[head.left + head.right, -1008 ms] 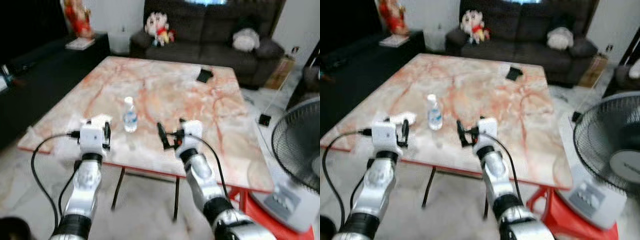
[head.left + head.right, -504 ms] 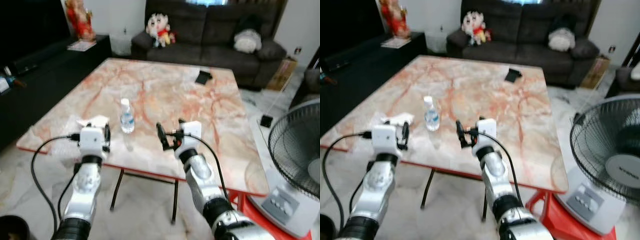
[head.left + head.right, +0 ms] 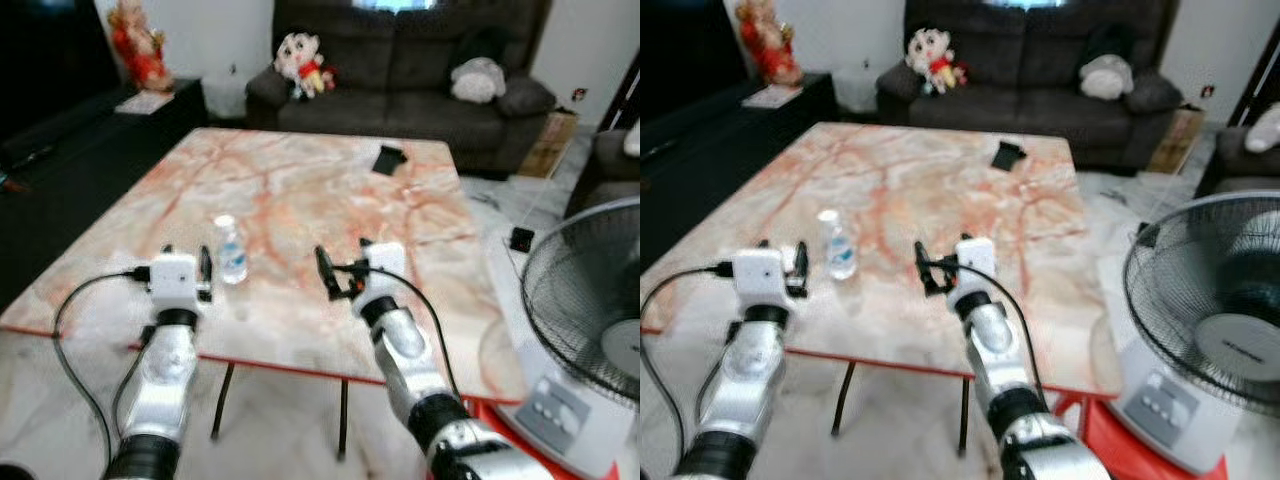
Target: Picking trash to rubbish bin
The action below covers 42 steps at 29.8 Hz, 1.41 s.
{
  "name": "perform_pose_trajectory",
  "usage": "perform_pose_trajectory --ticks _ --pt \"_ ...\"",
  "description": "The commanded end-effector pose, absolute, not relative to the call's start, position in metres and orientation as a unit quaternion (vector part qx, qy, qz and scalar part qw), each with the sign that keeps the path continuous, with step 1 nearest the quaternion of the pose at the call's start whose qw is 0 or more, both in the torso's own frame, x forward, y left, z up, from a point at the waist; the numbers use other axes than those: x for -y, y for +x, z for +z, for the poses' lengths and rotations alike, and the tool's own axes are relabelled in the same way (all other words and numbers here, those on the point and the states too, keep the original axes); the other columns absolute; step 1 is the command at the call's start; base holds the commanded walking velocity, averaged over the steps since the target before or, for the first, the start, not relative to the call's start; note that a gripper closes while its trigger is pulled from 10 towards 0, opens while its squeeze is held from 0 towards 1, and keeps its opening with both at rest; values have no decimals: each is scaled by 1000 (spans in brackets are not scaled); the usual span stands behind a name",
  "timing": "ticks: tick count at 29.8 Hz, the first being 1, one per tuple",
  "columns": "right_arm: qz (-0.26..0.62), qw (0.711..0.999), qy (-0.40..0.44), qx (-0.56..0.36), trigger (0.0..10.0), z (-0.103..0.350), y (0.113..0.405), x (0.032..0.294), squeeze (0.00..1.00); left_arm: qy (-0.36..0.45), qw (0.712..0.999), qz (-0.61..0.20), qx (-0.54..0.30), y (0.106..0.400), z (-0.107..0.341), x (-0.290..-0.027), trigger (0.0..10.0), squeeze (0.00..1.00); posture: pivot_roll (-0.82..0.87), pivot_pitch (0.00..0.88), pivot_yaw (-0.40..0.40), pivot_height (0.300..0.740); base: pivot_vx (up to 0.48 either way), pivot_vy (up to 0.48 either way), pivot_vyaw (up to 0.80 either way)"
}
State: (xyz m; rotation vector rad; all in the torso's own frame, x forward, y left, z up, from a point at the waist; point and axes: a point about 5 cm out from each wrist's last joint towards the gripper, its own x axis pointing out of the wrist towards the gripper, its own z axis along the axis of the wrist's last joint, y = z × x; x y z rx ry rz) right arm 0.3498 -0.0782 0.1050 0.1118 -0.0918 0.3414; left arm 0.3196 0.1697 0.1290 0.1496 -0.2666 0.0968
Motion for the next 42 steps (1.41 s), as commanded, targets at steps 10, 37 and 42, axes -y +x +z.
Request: perform_pose_trajectory --ticks 10,37,42 --pt "184 980 63 52 10000 111 351 66 0 82 981 67 164 321 146 -181 10000 0 30 0 -27 740 480 0 0" --pt "182 980 64 51 10000 110 350 68 0 92 961 87 244 318 187 -179 10000 1000 31 0 -29 740 216 0 0" --pt "182 980 64 51 10000 110 350 68 0 90 959 84 255 315 194 -176 10000 1000 30 0 -30 740 0 0 0"
